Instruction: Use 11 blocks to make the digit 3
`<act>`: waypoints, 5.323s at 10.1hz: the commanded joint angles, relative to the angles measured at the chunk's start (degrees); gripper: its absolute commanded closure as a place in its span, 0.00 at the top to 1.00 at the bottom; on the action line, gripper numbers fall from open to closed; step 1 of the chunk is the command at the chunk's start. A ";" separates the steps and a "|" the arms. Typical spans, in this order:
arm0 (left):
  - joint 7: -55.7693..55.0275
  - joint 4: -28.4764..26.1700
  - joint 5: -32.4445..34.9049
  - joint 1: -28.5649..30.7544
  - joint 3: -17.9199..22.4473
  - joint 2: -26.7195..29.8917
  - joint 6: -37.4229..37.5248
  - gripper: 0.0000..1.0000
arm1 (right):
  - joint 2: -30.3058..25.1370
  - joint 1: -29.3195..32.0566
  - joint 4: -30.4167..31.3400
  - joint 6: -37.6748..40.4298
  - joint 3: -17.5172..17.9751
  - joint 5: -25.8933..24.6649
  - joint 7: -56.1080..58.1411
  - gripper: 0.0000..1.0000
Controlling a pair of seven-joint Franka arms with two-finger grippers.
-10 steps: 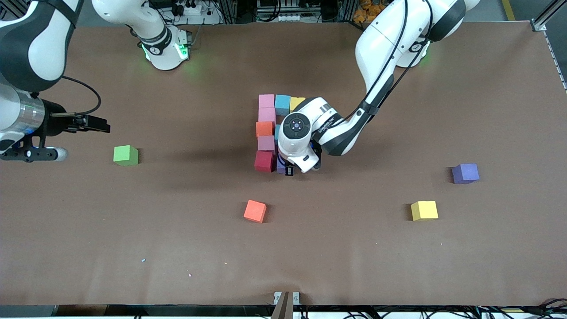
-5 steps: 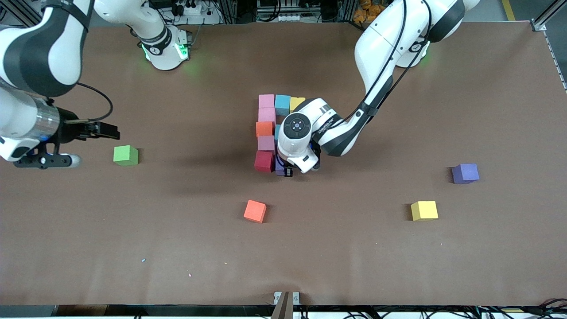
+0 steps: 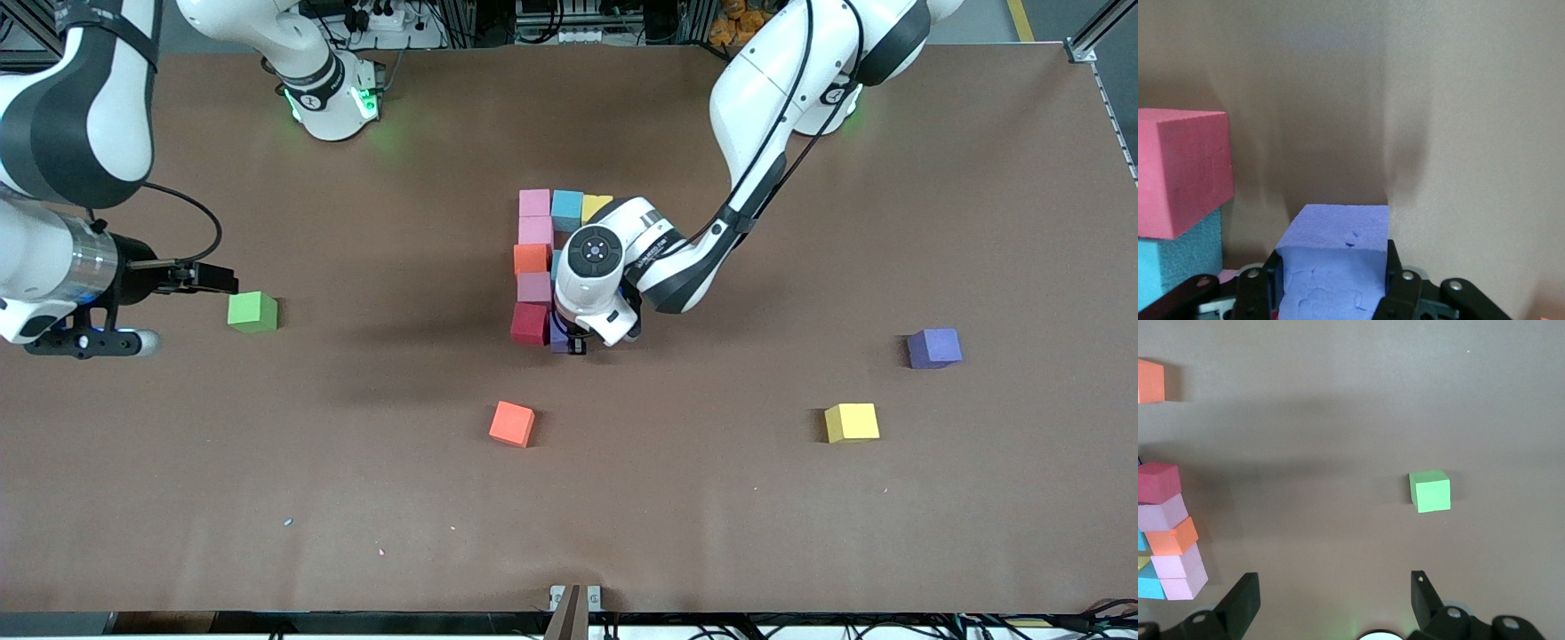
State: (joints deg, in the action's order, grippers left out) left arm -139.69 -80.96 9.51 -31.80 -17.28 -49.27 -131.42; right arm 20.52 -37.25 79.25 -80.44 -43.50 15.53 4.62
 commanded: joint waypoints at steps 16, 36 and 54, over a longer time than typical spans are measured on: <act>6.51 -0.42 2.07 -0.02 0.85 8.46 7.38 1.00 | -18.76 55.27 17.70 -15.99 63.63 -16.85 -2.51 1.00; 107.06 -11.43 2.62 41.21 0.67 15.80 8.90 1.00 | -23.33 44.29 24.38 -19.06 51.41 -16.41 -4.08 1.00; 116.94 -1.92 4.46 39.36 2.43 2.86 4.68 1.00 | -21.31 45.24 12.08 -10.44 51.50 -17.20 -8.22 1.00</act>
State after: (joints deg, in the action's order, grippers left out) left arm -20.76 -83.85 13.11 8.01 -15.14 -45.57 -126.16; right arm -1.38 6.66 94.36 -92.56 7.82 -0.50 -2.79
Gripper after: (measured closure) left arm 0.000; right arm 0.000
